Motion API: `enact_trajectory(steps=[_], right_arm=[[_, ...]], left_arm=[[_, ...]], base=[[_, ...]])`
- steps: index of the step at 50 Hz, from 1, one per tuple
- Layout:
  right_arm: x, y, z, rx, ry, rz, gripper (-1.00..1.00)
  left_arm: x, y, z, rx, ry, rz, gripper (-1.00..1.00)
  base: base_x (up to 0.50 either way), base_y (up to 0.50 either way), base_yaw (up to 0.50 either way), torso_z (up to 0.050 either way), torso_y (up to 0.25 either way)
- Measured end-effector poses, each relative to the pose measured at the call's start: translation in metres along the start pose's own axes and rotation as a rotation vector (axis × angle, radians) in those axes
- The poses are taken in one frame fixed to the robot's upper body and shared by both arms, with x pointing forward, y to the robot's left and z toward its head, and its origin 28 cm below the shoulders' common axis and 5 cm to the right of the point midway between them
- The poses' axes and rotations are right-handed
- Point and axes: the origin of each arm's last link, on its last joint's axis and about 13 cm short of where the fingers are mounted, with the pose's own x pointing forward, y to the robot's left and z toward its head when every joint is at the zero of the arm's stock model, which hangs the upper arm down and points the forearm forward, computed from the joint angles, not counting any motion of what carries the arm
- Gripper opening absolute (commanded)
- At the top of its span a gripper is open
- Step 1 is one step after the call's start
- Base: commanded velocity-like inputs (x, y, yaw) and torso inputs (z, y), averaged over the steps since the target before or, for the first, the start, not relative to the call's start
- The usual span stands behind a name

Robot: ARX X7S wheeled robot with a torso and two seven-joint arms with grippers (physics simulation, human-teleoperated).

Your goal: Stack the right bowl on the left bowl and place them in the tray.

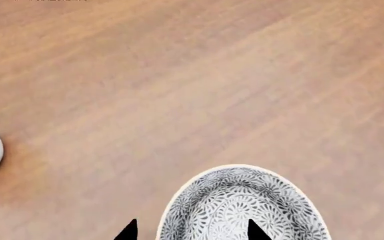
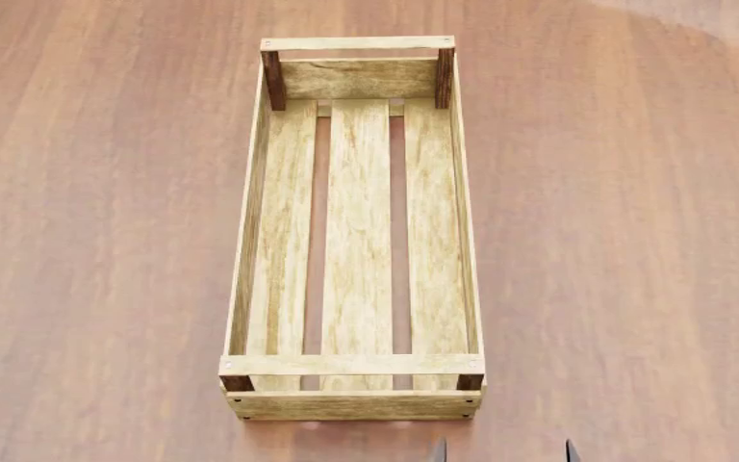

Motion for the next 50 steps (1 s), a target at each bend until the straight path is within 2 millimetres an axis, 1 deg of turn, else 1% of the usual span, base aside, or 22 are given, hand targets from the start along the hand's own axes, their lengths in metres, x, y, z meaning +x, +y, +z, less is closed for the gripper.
enact_trajectory(steps=[11,17,22,33,43,50], right_arm=[[0.0,0.0,0.0,-0.003,0.002,0.001,1.0],[0.0,0.0,0.0,-0.005,0.003,0.002,1.0],[0.0,0.001,0.0,-0.008,0.004,0.005,1.0],[0.0,0.002,0.0,-0.014,0.009,0.013,1.0],[-0.001,0.003,-0.001,-0.019,0.014,0.015,1.0],[-0.002,0.003,-0.001,-0.022,0.018,0.02,1.0]], left_arm=[[0.003,0.002,-0.002,0.011,-0.014,0.008,1.0],[0.0,0.003,0.0,0.013,-0.035,-0.005,1.0],[-0.01,0.006,0.004,0.005,-0.06,-0.041,1.0],[-0.042,0.005,0.024,-0.031,-0.121,-0.152,1.0],[-0.054,0.012,0.031,-0.067,-0.137,-0.186,1.0],[-0.058,0.02,0.035,-0.102,-0.147,-0.19,1.0]], base=[[0.0,0.0,0.0,0.0,0.0],[0.0,0.0,0.0,0.0,0.0],[0.0,0.0,0.0,0.0,0.0],[0.0,0.0,0.0,0.0,0.0],[0.0,0.0,0.0,0.0,0.0],[0.0,0.0,0.0,0.0,0.0]])
